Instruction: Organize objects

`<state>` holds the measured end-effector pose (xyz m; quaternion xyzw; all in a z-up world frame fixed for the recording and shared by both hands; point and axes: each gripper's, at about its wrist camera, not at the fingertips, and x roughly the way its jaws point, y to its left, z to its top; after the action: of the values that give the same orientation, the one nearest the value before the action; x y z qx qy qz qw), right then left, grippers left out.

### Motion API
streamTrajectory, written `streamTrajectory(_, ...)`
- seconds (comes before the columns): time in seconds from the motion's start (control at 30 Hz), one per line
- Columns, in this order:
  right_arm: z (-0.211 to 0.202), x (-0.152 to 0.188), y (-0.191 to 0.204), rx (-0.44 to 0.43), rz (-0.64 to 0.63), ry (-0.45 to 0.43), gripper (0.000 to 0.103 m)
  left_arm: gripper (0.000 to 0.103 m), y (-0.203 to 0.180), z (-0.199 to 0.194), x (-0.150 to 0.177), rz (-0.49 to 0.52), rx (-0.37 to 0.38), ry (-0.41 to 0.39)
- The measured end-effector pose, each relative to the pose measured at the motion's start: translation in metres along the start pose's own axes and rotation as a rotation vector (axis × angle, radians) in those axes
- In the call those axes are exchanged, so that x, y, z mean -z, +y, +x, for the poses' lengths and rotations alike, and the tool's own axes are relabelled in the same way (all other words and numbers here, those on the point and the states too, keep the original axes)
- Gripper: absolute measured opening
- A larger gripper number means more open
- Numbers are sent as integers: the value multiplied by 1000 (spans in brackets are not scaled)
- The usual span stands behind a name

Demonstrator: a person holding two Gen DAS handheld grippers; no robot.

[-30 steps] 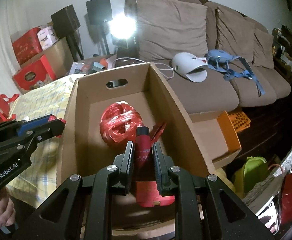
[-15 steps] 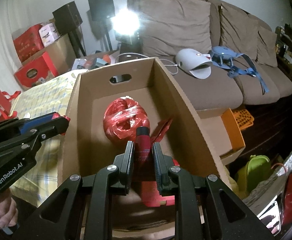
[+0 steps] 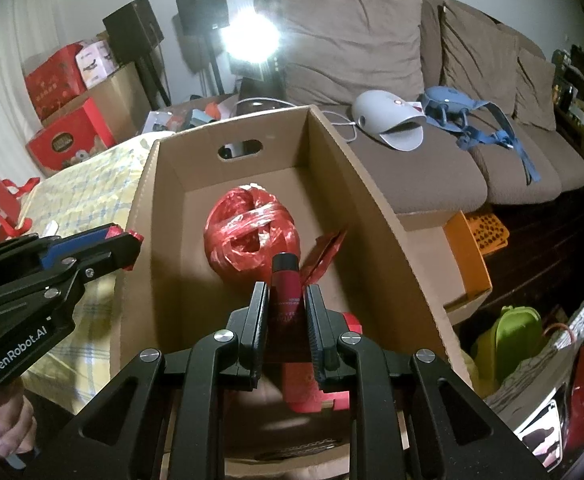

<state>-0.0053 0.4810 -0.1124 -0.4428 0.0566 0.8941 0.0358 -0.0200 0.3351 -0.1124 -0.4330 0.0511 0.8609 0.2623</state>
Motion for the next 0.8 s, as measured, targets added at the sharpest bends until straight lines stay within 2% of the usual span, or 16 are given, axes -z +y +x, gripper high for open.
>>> streamTrajectory(0.8,12,3,2,5,-13,36,18,14,2,12,5,-3,8,28)
